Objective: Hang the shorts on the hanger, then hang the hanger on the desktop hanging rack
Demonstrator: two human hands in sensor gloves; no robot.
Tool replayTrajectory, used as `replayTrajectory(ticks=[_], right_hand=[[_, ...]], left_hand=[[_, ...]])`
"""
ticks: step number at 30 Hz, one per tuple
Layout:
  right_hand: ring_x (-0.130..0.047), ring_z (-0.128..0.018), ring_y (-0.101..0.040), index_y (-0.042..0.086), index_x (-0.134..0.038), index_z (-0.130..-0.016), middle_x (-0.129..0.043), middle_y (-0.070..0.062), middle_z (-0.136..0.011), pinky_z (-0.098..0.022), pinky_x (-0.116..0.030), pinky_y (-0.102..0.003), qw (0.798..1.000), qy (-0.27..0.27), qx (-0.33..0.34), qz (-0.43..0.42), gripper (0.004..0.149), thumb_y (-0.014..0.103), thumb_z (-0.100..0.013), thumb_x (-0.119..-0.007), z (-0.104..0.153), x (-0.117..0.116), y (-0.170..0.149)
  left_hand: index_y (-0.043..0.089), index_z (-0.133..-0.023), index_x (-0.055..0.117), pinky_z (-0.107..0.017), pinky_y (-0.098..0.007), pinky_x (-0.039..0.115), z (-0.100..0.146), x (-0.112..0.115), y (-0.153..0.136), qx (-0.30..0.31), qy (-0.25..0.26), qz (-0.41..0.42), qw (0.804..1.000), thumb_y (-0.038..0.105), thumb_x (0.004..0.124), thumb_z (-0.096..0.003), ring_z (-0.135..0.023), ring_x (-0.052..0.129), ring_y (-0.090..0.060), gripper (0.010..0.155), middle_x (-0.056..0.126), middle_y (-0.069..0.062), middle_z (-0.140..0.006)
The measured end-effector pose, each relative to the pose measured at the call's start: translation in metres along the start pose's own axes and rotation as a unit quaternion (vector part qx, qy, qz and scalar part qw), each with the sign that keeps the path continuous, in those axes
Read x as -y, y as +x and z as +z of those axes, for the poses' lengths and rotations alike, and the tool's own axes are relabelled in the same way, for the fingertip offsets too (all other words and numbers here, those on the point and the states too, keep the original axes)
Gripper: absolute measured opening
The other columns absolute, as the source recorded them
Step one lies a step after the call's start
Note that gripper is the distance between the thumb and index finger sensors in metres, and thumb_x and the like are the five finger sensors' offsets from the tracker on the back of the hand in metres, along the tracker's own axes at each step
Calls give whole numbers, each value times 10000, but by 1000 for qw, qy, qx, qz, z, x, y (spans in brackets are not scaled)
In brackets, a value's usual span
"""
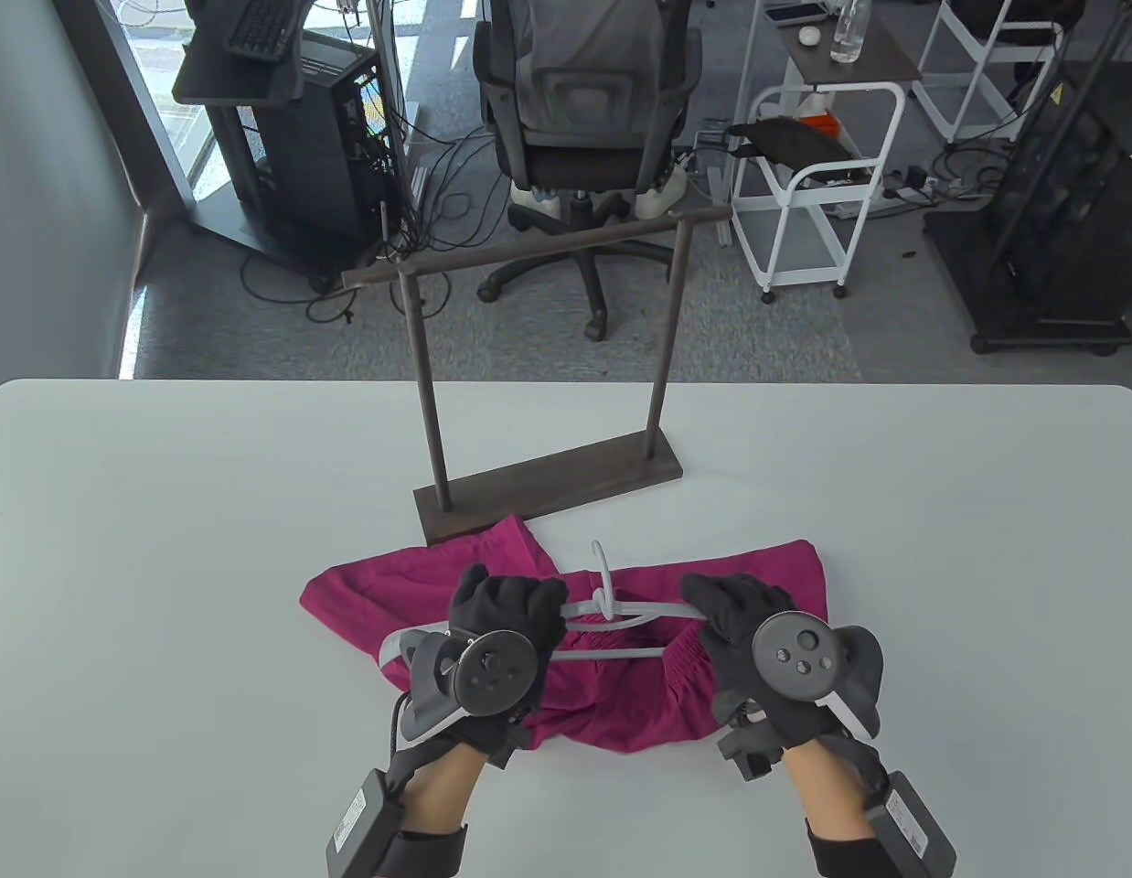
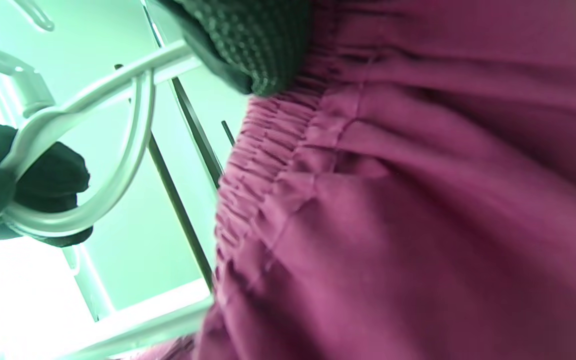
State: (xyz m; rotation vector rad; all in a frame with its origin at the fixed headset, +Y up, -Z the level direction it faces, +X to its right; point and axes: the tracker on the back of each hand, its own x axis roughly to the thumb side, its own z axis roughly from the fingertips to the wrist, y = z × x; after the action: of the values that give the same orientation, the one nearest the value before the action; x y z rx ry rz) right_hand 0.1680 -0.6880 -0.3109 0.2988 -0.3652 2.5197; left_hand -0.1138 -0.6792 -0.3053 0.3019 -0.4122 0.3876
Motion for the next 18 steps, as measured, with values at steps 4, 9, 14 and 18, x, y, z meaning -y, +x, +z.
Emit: replayTrajectory(ticks=[4, 9, 14, 18], right_hand=[[-848, -811, -419, 246, -750, -932, -864, -71, -863, -630, -679, -699, 1000, -9, -12, -21, 533, 218, -410, -855, -1, 1, -2], [-916, -725, -390, 211, -754, -935, -894, -92, -821, -571, -778, -654, 998, -42, -28, -43, 552, 228, -399, -879, -2, 9, 0], [-940, -695, -388, 194, -761, -933, -909, -103, -802, -538, -816, -643, 997, -58, -39, -43, 556, 231, -393, -892, -1, 13, 1], [-941, -685, -401, 183, -766, -931, -911, -116, -798, -523, -817, -651, 996, -56, -55, -40, 555, 224, -392, -893, 0, 12, 0]], left_hand=[[240, -993, 629, -738, -640, 406, 8, -12, 11, 34, 60, 2, 998, 442, 785, -410, -1025, 575, -375, 637, 533, -103, -1047], [371, -945, 683, -725, -580, 497, 14, -9, 40, 80, 41, -56, 994, 427, 807, -407, -874, 748, -301, 556, 649, -36, -976], [358, -948, 720, -691, -571, 585, 2, 34, 58, 75, -97, -126, 984, 463, 809, -403, -755, 872, -314, 563, 777, -59, -908], [382, -1002, 558, -648, -569, 647, -9, 65, 60, 40, -125, -171, 977, 560, 814, -356, -685, 925, -312, 717, 754, -77, -919]])
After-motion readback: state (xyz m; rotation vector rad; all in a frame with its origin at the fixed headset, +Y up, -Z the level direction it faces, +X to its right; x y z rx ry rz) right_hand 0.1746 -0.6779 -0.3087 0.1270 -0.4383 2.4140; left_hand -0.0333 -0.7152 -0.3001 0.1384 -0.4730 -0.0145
